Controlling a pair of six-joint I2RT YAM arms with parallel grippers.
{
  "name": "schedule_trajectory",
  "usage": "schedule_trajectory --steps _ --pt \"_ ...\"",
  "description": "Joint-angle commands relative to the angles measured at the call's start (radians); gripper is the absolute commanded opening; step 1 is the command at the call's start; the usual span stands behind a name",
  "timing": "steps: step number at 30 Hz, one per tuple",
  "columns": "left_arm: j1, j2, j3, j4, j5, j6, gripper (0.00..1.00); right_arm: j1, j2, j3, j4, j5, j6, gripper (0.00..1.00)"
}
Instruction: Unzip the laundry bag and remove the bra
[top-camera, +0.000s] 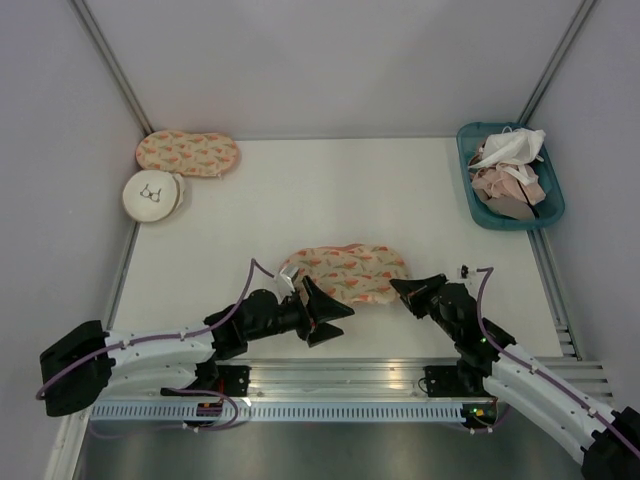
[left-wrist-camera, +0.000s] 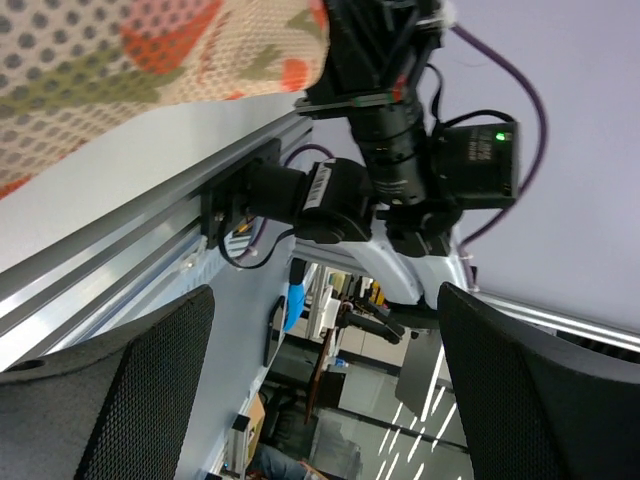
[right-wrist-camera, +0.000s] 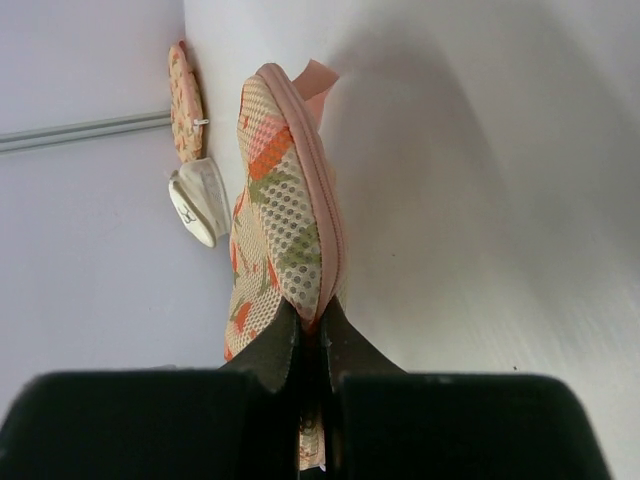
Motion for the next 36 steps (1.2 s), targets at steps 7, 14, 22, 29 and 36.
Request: schedule_trajectory --steps 7,14,22,29,36 --pt "-0.078 0.162 0.080 0.130 -0.164 -0.092 0.95 0.076 0.016 0.039 0.081 0.087 0.073 0.00" --pt "-0.078 0.260 0.115 0.135 -0.243 -0.077 0.95 0.106 0.021 0.034 0.155 0.066 0.030 0.01" --pt "-0.078 0.325 0.150 0.123 -0.213 -0.087 0.92 0.107 0.022 0.094 0.138 0.001 -0.079 0.00" --pt "-0.078 0.281 0.166 0.068 -0.225 -0.046 0.90 0.107 -0.032 0.221 -0.309 0.229 -0.140 0.00" --pt "-0.078 0.132 0.135 -0.081 -0.271 -0.020 0.90 0.107 -0.191 0.140 -0.580 0.653 0.176 0.00"
